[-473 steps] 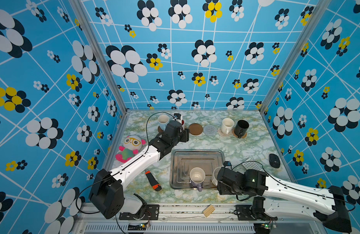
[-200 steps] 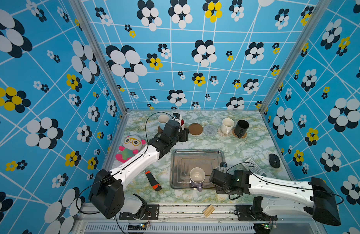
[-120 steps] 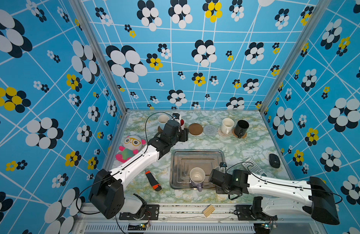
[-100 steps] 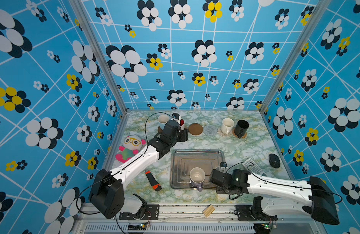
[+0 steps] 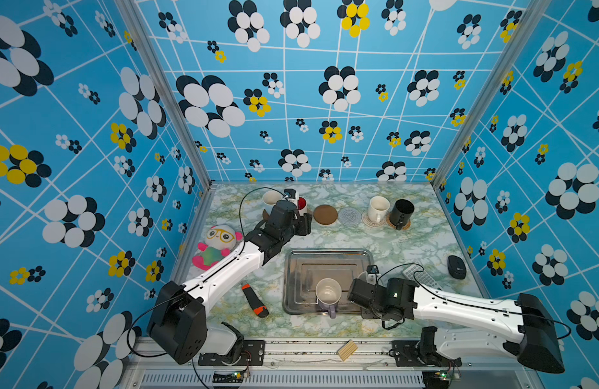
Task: Place cups on coasters
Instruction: Pick up the cup from the tray.
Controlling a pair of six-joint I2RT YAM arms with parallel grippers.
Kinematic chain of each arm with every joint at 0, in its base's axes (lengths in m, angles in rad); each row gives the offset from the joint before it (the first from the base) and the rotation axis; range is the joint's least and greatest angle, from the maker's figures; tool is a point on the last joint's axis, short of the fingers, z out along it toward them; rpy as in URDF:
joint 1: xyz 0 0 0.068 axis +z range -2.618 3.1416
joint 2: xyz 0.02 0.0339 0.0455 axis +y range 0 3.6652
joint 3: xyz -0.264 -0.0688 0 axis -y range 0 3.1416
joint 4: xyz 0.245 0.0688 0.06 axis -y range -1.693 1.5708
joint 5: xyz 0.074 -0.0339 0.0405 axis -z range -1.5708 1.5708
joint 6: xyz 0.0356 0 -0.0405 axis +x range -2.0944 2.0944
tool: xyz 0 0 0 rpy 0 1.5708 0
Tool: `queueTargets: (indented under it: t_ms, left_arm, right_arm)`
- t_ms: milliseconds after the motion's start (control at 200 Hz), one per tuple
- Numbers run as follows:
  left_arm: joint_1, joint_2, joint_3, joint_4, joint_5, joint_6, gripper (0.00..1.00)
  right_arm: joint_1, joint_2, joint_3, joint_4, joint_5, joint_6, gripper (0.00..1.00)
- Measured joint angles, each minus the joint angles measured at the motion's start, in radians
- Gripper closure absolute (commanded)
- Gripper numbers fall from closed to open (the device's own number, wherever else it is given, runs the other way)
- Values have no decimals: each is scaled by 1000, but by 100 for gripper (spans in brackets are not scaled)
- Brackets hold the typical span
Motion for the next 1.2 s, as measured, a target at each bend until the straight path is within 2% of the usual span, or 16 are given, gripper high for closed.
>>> queueTargets:
  t_ms: [785, 1205]
  left_arm:
    - [10, 0, 0, 1, 11, 0, 32]
    - [13, 0, 0, 17, 11, 0, 32]
  right_arm:
    - [0, -22, 101, -82, 79, -39, 100]
    - [-52, -12, 123, -82, 79, -123, 100]
